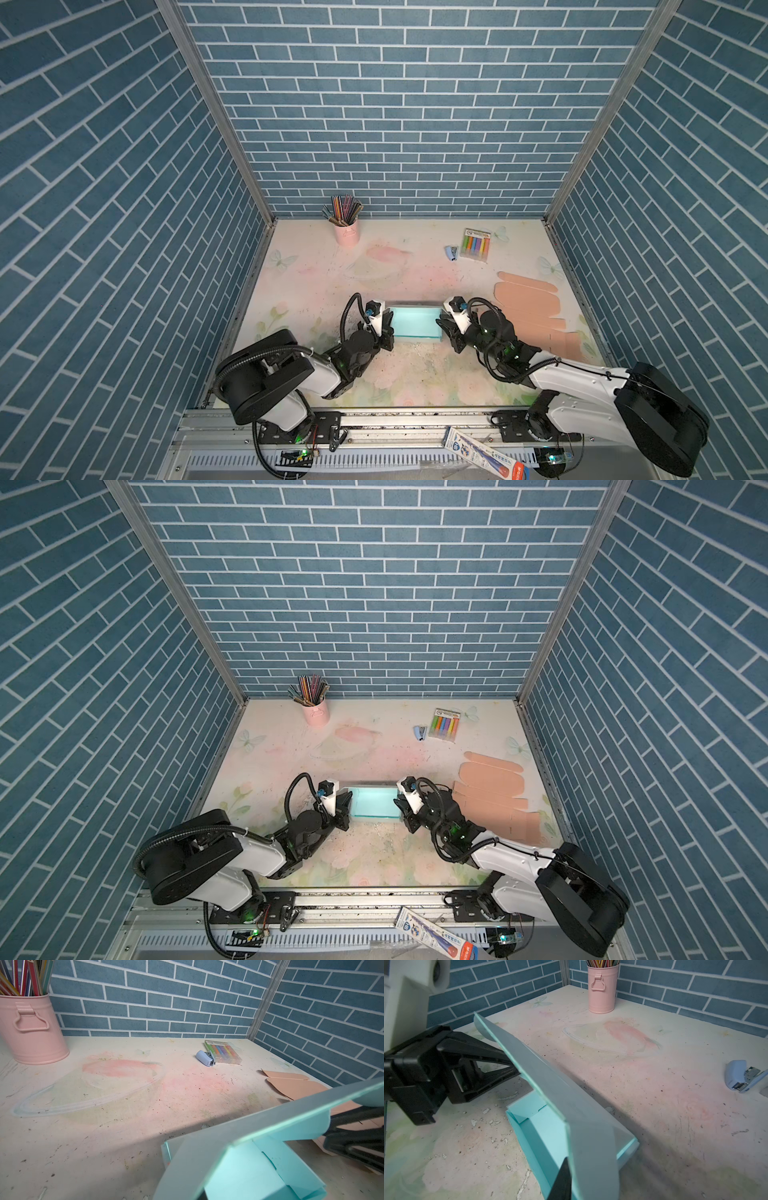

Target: Fold the paper box

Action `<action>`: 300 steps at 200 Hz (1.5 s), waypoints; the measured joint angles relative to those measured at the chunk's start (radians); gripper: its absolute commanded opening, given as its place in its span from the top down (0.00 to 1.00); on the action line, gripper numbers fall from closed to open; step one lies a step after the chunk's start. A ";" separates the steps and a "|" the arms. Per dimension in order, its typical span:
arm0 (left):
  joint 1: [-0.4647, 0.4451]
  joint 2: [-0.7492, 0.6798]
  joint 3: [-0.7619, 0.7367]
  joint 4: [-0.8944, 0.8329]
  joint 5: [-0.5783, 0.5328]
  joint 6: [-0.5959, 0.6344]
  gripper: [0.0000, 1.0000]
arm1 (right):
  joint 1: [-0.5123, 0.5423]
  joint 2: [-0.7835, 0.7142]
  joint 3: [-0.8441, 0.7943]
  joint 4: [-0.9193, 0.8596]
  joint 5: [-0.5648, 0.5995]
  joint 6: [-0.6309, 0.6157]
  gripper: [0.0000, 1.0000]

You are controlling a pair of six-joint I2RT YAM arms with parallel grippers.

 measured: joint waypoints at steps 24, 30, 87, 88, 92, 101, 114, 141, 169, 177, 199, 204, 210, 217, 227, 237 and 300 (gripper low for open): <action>-0.010 0.011 -0.005 0.012 -0.002 -0.002 0.95 | 0.001 -0.030 -0.019 -0.011 0.016 0.001 0.82; -0.013 0.016 -0.006 0.016 -0.002 -0.002 0.95 | 0.001 -0.034 -0.022 -0.015 0.022 0.002 0.82; -0.029 0.047 -0.006 0.038 -0.008 -0.002 0.95 | 0.003 -0.047 -0.054 -0.026 0.097 0.039 0.83; -0.029 0.047 -0.006 0.038 -0.008 -0.002 0.95 | 0.003 -0.047 -0.055 -0.026 0.097 0.040 0.83; -0.029 0.047 -0.006 0.037 -0.009 -0.001 0.95 | 0.003 -0.050 -0.058 -0.026 0.101 0.041 0.83; -0.030 0.048 -0.006 0.037 -0.011 -0.001 0.95 | 0.003 -0.058 -0.062 -0.027 0.109 0.048 0.83; -0.032 0.051 -0.006 0.038 -0.015 -0.001 0.95 | 0.004 -0.072 -0.067 -0.028 0.126 0.060 0.83; -0.040 0.070 -0.006 0.040 -0.023 -0.001 0.95 | 0.002 -0.114 -0.078 -0.054 0.174 0.100 0.81; -0.047 0.082 -0.006 0.037 -0.030 0.001 0.94 | -0.053 -0.192 -0.080 -0.138 0.222 0.195 0.78; -0.050 0.083 -0.006 0.033 -0.031 0.002 0.94 | -0.087 -0.221 -0.080 -0.162 0.226 0.224 0.76; -0.058 0.087 -0.005 0.023 -0.034 0.003 0.93 | -0.144 -0.301 -0.065 -0.247 0.240 0.285 0.72; -0.059 0.087 -0.005 0.020 -0.035 0.003 0.92 | -0.145 -0.311 -0.054 -0.269 0.240 0.292 0.71; -0.061 0.088 -0.005 0.017 -0.035 0.005 0.92 | -0.145 -0.319 -0.033 -0.295 0.239 0.293 0.71; -0.064 0.089 -0.005 0.014 -0.036 0.005 0.91 | -0.145 -0.322 -0.001 -0.324 0.235 0.293 0.71; -0.068 0.090 -0.005 0.010 -0.037 0.006 0.91 | -0.145 -0.314 0.050 -0.349 0.222 0.292 0.70; -0.071 0.092 -0.005 0.003 -0.037 0.006 0.89 | -0.145 -0.300 0.103 -0.365 0.204 0.290 0.70; -0.099 0.040 0.009 -0.118 -0.028 0.011 0.59 | -0.012 -0.116 0.249 -0.360 0.144 0.249 0.70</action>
